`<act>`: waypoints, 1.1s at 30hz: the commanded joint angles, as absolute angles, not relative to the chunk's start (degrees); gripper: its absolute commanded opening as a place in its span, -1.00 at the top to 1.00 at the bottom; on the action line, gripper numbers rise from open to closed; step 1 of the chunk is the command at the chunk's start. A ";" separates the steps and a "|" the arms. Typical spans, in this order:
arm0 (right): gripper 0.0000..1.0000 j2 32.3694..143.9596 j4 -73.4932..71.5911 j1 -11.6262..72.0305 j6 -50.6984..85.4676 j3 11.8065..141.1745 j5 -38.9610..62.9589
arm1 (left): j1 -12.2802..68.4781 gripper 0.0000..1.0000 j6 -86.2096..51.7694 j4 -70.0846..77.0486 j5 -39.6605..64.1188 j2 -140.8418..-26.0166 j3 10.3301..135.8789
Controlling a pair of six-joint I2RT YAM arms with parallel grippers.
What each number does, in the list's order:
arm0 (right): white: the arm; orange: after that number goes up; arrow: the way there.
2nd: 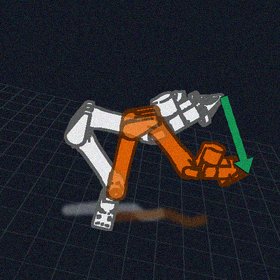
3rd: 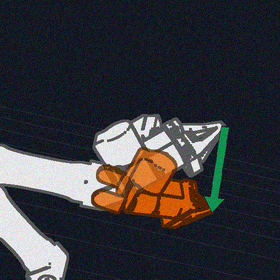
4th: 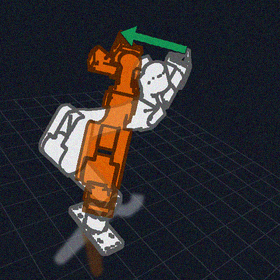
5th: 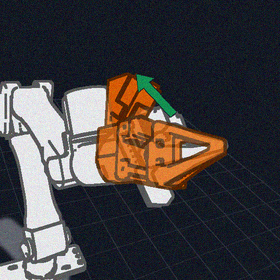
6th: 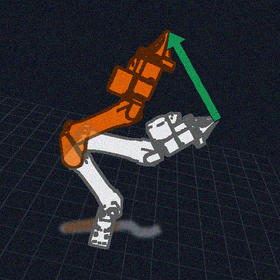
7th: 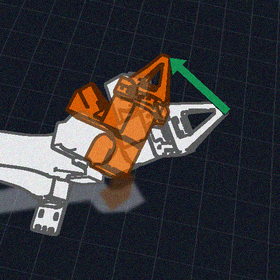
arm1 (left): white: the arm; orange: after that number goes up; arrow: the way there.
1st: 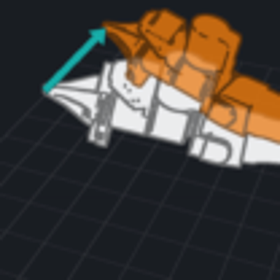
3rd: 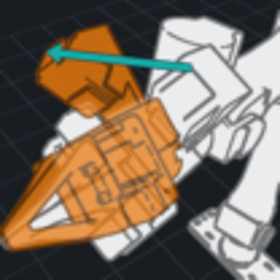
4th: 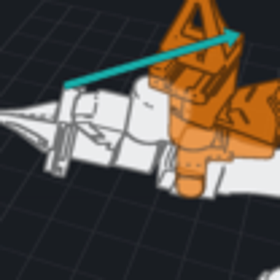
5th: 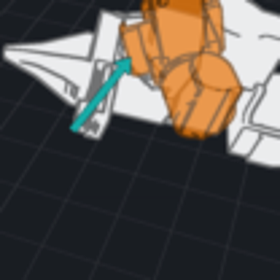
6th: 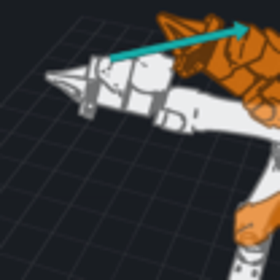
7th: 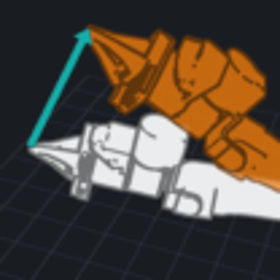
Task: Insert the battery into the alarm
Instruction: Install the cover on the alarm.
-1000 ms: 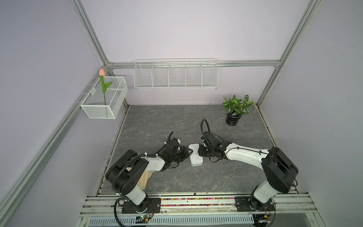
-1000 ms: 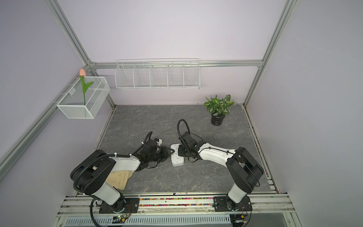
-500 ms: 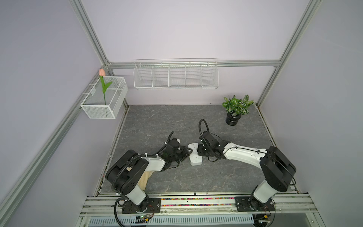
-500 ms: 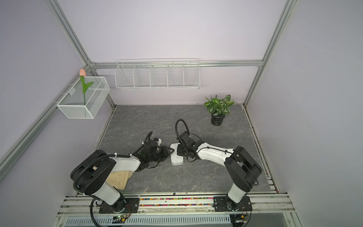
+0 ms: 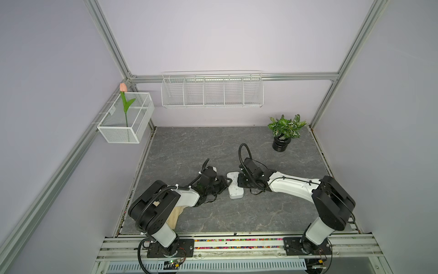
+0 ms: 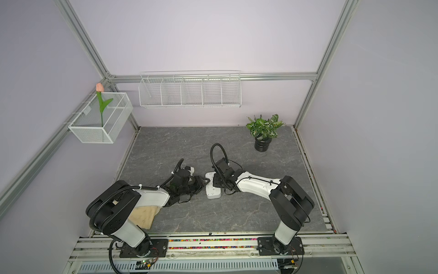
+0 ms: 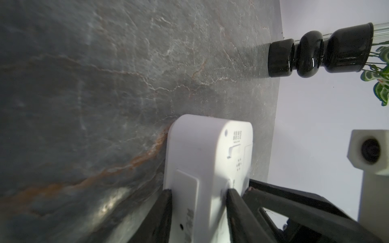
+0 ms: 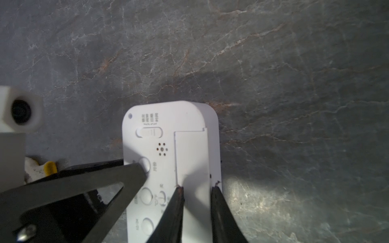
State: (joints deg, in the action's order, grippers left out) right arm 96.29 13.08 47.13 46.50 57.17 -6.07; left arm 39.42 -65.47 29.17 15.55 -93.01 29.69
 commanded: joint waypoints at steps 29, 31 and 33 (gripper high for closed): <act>0.43 88.31 16.41 44.12 40.79 51.51 -1.22 | 42.85 0.15 -60.83 17.23 17.09 -91.30 33.84; 0.43 88.57 16.30 44.07 40.62 51.33 -1.38 | 42.88 0.15 -60.82 17.23 17.33 -91.38 33.84; 0.44 88.73 16.17 44.07 40.52 51.15 -1.36 | 42.88 0.15 -60.80 17.27 17.41 -91.45 33.79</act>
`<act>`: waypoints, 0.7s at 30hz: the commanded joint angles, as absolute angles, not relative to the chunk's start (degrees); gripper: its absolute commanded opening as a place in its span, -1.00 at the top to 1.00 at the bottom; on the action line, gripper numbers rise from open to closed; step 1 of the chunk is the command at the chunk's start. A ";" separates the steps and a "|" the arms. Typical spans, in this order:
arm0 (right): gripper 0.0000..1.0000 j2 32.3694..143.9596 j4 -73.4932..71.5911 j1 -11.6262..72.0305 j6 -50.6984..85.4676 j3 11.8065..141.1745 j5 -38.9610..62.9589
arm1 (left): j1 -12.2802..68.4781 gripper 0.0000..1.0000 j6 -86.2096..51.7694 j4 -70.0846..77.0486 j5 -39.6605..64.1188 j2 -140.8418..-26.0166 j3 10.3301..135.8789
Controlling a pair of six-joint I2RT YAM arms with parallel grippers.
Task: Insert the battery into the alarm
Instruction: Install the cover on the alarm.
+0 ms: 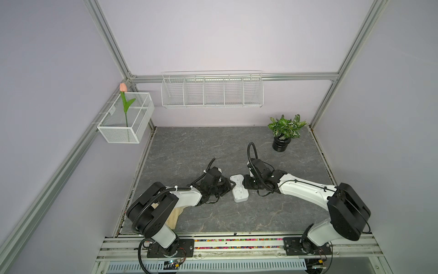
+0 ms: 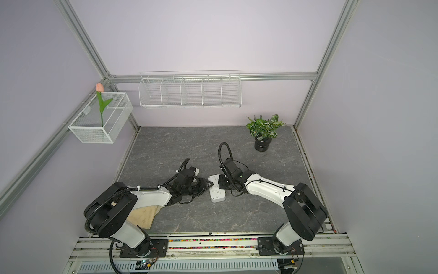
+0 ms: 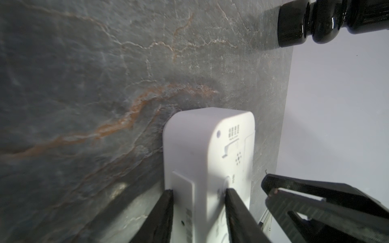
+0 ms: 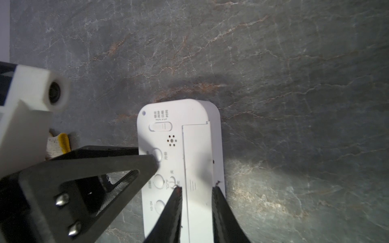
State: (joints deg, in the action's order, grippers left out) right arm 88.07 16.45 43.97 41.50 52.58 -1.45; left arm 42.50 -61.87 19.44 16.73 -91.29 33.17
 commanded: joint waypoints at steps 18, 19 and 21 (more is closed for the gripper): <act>0.62 91.66 17.11 44.11 39.15 51.44 -1.60 | 42.88 0.16 -60.91 18.11 17.87 -92.06 33.49; 0.62 91.67 17.14 44.20 39.11 51.33 -1.42 | 42.82 0.16 -60.94 18.18 17.91 -92.11 33.49; 0.64 91.83 17.14 44.50 39.29 51.07 -0.67 | 42.89 0.16 -61.11 18.37 18.06 -92.37 33.44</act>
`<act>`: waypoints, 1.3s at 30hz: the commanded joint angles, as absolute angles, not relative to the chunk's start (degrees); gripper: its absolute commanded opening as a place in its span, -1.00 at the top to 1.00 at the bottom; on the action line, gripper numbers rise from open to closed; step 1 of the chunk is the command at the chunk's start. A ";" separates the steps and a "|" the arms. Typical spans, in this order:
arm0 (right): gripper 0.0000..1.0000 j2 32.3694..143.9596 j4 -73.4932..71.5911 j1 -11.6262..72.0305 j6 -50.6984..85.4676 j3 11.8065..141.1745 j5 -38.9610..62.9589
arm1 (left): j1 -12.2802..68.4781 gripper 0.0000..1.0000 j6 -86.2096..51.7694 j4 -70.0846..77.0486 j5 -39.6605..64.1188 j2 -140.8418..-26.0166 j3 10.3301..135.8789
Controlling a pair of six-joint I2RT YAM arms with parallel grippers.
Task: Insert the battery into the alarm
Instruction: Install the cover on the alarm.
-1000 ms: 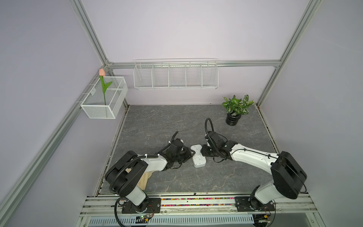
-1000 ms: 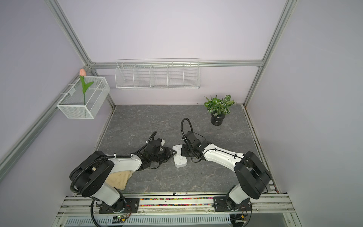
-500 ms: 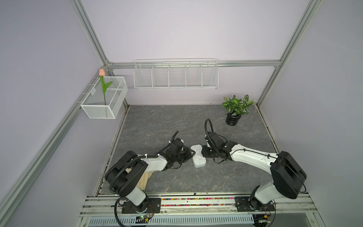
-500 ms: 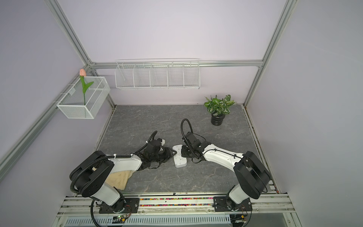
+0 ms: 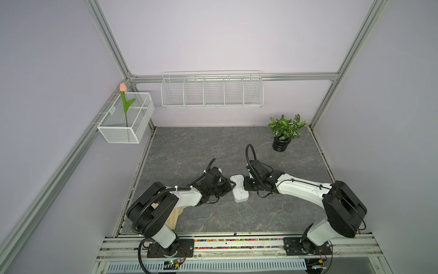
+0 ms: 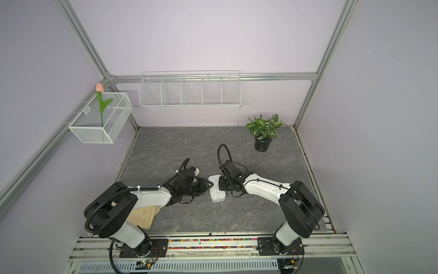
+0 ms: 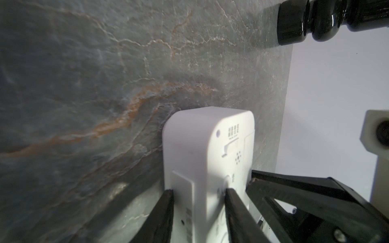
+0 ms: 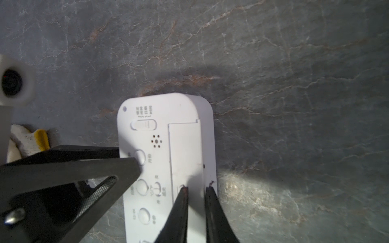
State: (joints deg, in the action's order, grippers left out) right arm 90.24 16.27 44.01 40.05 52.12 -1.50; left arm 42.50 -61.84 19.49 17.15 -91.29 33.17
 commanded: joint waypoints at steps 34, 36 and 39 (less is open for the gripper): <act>0.61 94.90 16.19 51.36 44.17 55.20 -3.13 | 44.03 0.20 -62.58 16.02 16.13 -90.78 34.09; 0.56 93.45 18.28 50.86 43.49 55.20 -5.21 | 43.90 0.20 -59.99 13.25 15.04 -89.29 34.75; 0.49 91.14 21.31 49.81 42.38 55.37 -7.31 | 43.51 0.19 -58.30 6.15 12.63 -87.67 37.33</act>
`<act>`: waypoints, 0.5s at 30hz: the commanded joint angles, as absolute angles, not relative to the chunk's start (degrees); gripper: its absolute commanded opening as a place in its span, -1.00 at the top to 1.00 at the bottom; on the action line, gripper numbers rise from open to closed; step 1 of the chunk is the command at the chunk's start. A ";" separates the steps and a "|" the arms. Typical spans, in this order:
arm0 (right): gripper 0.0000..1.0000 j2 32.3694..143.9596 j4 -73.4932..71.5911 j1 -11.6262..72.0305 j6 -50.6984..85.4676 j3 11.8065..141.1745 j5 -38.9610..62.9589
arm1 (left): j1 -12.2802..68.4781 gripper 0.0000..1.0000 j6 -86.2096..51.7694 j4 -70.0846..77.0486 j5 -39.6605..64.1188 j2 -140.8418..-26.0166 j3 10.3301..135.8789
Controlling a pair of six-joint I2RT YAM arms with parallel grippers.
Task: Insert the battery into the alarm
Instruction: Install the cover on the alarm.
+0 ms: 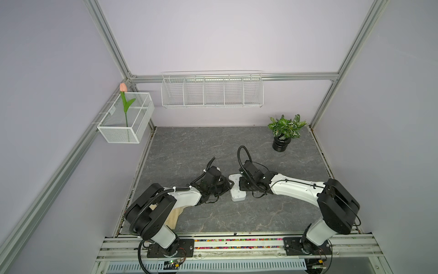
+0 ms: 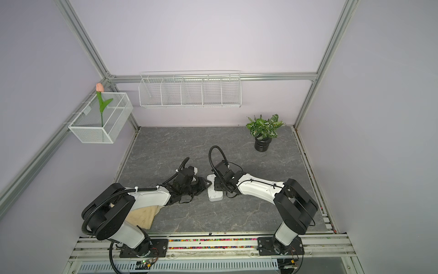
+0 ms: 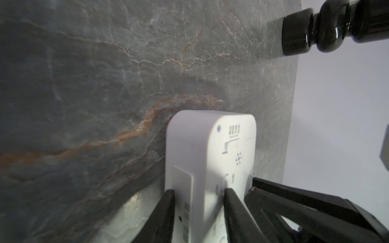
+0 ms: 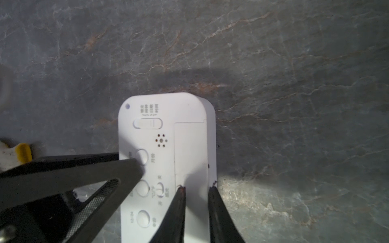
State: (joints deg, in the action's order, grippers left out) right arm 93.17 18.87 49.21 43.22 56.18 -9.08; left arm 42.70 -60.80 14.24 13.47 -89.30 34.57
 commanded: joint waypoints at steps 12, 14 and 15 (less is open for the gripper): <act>-0.55 75.91 29.19 49.42 42.89 53.00 -12.88 | 36.88 0.06 -52.35 -7.93 9.37 -78.95 44.62; -0.85 75.54 32.40 51.02 44.12 53.94 -14.35 | 36.40 -0.02 -51.36 -11.34 6.20 -75.11 44.30; -0.98 75.75 34.22 52.32 44.83 54.69 -15.43 | 36.22 -0.05 -51.33 -13.28 3.76 -72.69 43.80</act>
